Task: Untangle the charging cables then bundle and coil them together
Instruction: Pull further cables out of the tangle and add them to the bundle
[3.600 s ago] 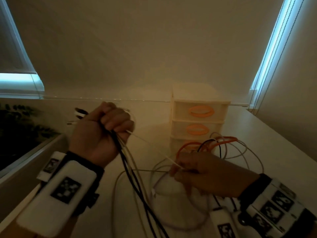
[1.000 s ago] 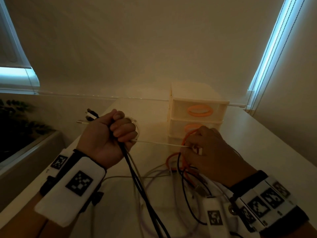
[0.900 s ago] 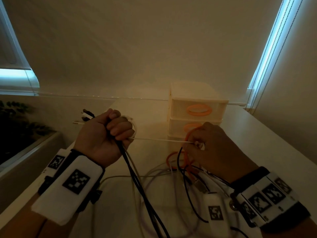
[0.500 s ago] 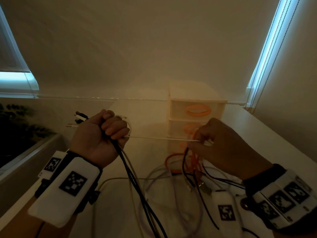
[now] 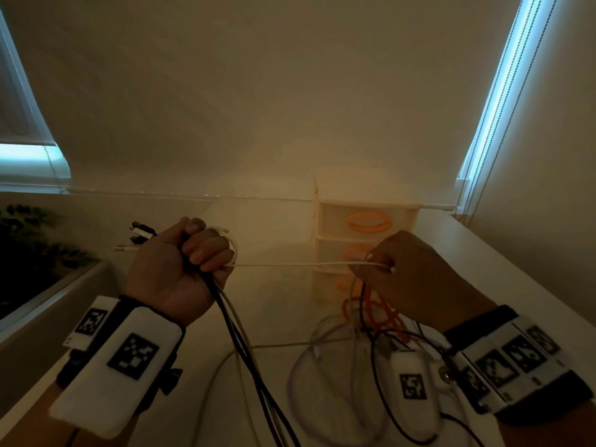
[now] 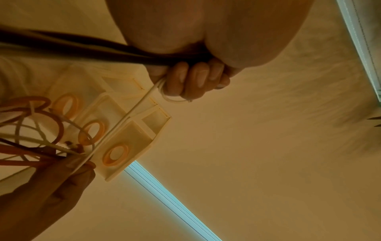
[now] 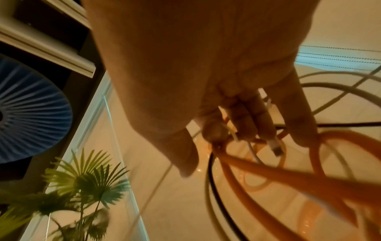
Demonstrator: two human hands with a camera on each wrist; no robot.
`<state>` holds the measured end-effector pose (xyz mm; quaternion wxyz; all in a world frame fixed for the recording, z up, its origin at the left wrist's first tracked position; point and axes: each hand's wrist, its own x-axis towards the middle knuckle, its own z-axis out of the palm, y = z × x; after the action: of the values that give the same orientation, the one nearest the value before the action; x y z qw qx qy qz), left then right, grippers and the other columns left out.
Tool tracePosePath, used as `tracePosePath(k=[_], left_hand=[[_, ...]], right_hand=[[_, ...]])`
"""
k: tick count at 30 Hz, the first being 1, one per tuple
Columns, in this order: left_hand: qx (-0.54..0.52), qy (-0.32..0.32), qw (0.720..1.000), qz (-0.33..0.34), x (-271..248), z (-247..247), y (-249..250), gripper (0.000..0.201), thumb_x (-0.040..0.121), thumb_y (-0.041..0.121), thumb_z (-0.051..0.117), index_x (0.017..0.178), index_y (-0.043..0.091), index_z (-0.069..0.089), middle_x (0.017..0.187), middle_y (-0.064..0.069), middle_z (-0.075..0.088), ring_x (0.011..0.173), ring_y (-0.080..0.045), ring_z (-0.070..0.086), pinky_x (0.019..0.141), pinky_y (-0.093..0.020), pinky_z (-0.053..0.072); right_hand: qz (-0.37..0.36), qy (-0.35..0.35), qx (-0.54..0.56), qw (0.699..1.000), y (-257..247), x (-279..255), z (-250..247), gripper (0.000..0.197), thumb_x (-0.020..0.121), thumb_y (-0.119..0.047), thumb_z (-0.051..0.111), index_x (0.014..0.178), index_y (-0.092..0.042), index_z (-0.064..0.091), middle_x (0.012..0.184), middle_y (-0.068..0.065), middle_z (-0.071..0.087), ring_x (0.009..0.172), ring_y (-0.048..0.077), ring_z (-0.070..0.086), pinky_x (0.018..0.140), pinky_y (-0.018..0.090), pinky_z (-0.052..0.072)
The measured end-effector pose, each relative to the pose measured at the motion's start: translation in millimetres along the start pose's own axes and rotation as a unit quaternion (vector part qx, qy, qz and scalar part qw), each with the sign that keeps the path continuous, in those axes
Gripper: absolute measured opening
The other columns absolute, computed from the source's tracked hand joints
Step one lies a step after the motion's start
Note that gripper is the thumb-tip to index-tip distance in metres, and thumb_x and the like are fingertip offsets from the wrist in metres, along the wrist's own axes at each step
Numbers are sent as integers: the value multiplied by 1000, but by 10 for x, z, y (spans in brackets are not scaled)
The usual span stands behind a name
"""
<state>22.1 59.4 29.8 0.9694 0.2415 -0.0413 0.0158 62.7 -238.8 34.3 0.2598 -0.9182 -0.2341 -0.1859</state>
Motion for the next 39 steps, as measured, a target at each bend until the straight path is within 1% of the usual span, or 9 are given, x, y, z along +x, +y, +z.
tracePosePath(k=[3,9,15,19,24,29,32,36,39], left_hand=[[2,4,1000,-3,2,-14,-48,44,104,31,34,64,18,47,55,9,27,43,-7,29,40,-20,29],[17,14,1000,14,26,-30,-51,45,104,33,33,63,19,46,55,10,25,44,-5,25,42,-19,26],[9,25,999,21,54,-85,-29,44,103,32,36,62,18,47,55,11,25,45,-5,26,42,-19,26],[41,43,998,27,73,-70,-75,46,103,36,35,62,18,48,54,9,24,42,-6,24,41,-19,24],[59,48,997,22,86,-99,-114,47,104,36,33,63,18,47,54,9,23,42,-7,24,40,-20,24],[50,26,998,1,74,-92,-201,44,103,34,35,64,17,47,53,9,25,42,-7,25,41,-20,22],[35,20,999,1,58,-57,-196,43,103,33,35,65,18,46,52,9,23,42,-7,24,41,-20,23],[12,29,999,19,55,-58,-62,45,104,32,35,63,18,46,53,10,23,42,-6,25,40,-20,25],[7,31,999,29,48,-56,-23,43,102,32,36,62,18,46,53,10,24,43,-6,25,41,-19,24]], right_hand=[[15,-32,25,999,9,35,-82,34,86,-41,68,62,-17,65,84,3,63,80,14,61,73,30,48],[33,29,18,999,123,44,-70,33,83,-44,70,61,-21,62,53,-10,55,57,1,55,56,19,38],[-10,25,-15,1000,107,10,62,73,77,-75,44,53,-6,50,51,7,45,49,20,47,55,37,43],[17,-42,47,998,77,6,-59,84,71,-79,52,57,4,52,60,21,49,60,33,53,50,27,37],[28,-44,115,992,200,-94,-126,49,73,-57,66,68,-9,63,89,3,60,84,7,59,75,26,45],[22,-24,80,996,288,-94,-69,45,85,-51,58,62,-14,68,78,14,61,67,16,56,65,27,44],[40,36,102,993,370,-112,-35,45,73,-65,58,61,-22,65,78,-8,67,76,6,63,74,31,49],[15,45,145,988,390,-131,18,27,80,-39,74,66,-21,59,84,-4,66,82,6,63,75,26,51],[4,70,115,991,366,-93,55,27,79,-20,80,69,-22,54,83,-1,61,84,1,59,72,9,41]])
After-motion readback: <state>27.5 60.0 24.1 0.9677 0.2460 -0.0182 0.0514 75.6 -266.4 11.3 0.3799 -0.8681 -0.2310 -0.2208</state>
